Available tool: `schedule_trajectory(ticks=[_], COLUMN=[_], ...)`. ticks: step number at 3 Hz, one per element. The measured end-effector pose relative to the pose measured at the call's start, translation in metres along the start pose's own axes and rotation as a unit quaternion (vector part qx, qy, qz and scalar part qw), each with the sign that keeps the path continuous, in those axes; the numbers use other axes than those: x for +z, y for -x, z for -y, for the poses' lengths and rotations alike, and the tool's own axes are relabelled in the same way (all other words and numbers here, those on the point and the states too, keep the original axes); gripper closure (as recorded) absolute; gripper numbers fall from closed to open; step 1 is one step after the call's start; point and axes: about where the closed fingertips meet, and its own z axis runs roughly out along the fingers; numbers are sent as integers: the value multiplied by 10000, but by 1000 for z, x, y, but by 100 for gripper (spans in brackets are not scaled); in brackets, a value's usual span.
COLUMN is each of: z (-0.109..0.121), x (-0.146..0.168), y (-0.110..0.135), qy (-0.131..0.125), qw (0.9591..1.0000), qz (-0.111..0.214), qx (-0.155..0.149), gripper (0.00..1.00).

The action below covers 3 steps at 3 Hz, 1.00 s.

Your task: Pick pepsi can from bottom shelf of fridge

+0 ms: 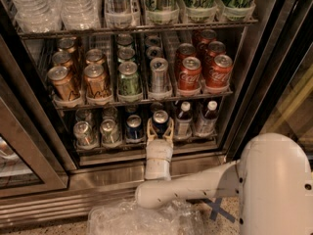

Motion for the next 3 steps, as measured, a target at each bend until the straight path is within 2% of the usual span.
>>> schedule_trajectory(ticks=[1,3], z=[2,7], x=[-10,-51], y=[14,25], qy=[115,412], qw=[9998,9990], qz=[141,59], qx=[-20,-136], gripper=[100,100])
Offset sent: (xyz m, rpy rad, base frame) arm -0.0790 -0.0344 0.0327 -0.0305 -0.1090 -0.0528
